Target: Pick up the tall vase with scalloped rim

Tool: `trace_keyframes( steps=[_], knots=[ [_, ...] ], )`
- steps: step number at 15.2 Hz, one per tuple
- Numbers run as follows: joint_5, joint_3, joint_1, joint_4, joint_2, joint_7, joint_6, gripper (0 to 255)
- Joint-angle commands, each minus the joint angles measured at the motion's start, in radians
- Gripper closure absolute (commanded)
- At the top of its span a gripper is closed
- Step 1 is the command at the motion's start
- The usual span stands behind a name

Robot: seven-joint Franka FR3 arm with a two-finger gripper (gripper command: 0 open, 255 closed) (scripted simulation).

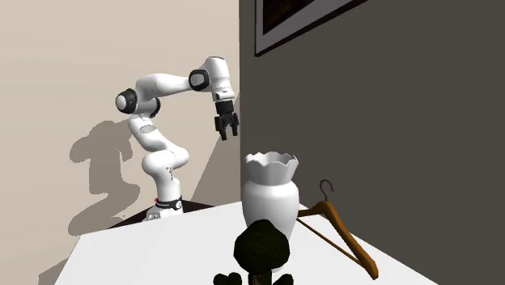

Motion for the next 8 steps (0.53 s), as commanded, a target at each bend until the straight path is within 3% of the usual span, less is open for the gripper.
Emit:
trace_keyframes(
  steps=[1, 8],
  knots=[
    [0.0, 0.0, 0.0, 0.0, 0.0, 0.0, 0.0, 0],
    [-0.119, -0.054, -0.042, 0.168, 0.24, -0.105, 0.019, 0]
  ],
)
